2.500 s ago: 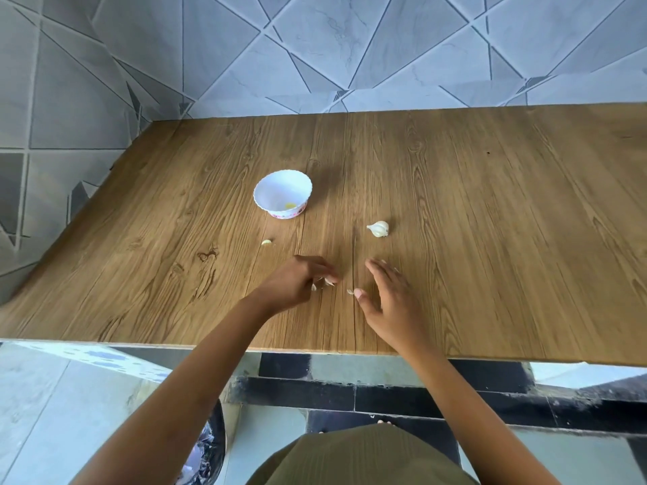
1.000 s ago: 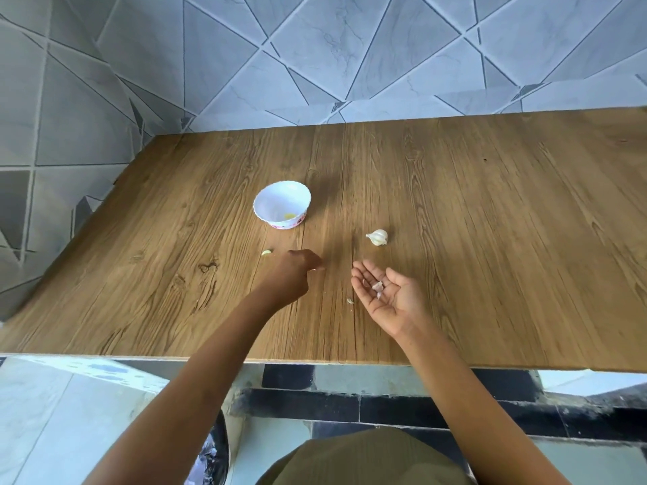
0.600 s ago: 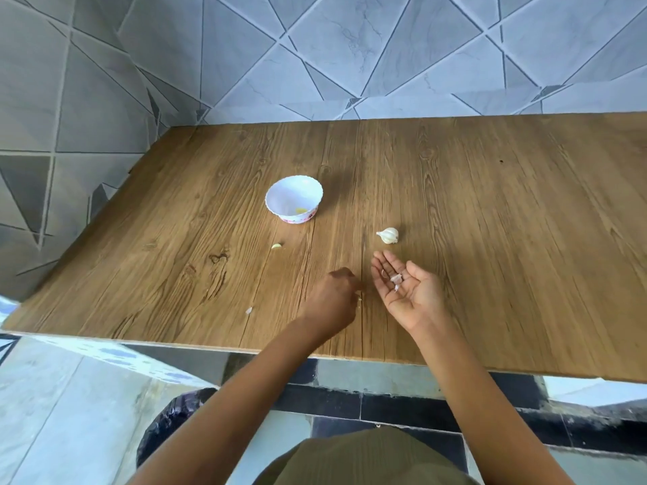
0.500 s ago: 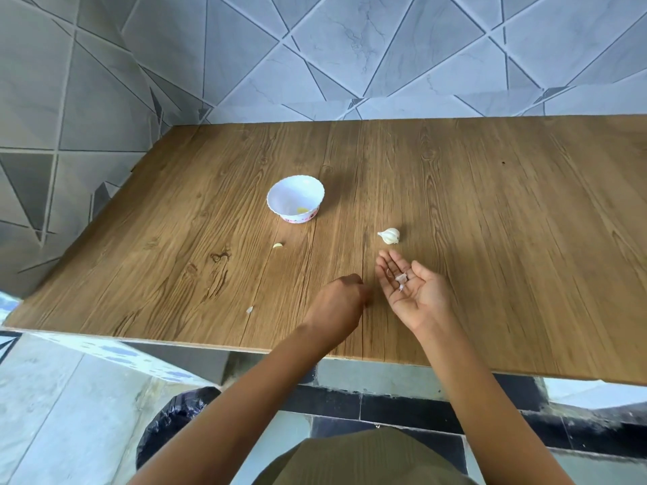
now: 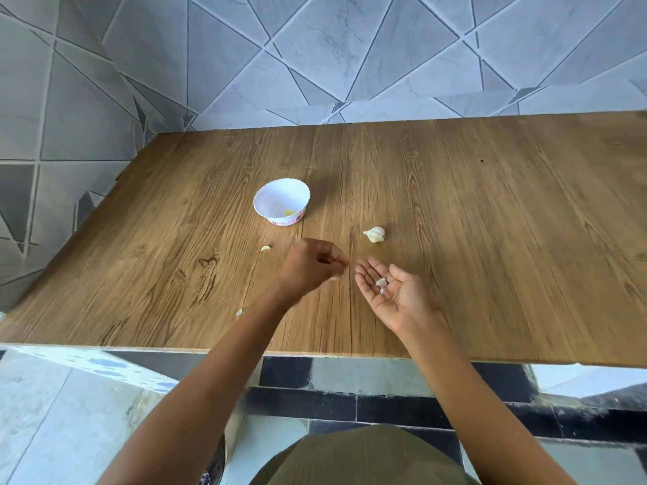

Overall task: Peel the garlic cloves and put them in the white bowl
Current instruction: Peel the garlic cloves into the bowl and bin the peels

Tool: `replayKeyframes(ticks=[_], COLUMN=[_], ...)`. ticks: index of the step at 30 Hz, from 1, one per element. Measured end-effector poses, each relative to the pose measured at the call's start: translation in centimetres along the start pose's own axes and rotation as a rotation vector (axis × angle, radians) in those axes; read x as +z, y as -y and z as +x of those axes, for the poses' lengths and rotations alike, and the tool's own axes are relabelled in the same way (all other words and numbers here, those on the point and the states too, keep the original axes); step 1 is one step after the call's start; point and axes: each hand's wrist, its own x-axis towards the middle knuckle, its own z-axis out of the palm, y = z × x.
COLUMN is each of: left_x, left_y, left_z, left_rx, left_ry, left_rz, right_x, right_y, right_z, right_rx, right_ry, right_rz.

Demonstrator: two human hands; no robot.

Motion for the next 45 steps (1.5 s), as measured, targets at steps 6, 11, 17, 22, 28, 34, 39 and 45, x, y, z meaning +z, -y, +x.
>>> replayKeyframes(ticks=[6,11,17,22,28,34,39,45], left_x=[1.4,0.9,-5.0,-9.2,-7.9,-7.7,-7.9,-3.9], left_y=[-1.8,-1.4,3.0,7.4,8.7,8.7,7.8,3.4], left_z=[-0.8,-1.4,-3.4,-6.7,-7.9,-7.4,-6.9,-4.1], left_rx=[0.337,0.263,-0.029,-0.257,-0.251,-0.175,-0.082,0.286], left_ry=[0.040,-0.124,-0.256,-0.165,-0.209,-0.135,-0.202,-0.070], left_rz=[0.349,0.327,0.496,0.576,0.668,0.928,0.557,0.497], right_x=[1.0,1.5,2.7,4.1,5.0,5.1,4.5,3.5], right_y=[-1.0,-1.7,-3.8,-6.1,-8.1,-8.3,-8.0,-6.7], right_z=[0.3,0.6,1.2,1.9,2.5,2.8,2.7,1.9], right_rx=[0.043,0.082,0.176,0.243,0.289,0.270,0.237,0.150], right_ry=[-0.020,-0.013,0.077,0.105,0.103,0.086,0.070,0.015], right_rz=[-0.006,-0.007,-0.067,-0.121,-0.174,-0.172,-0.163,-0.107])
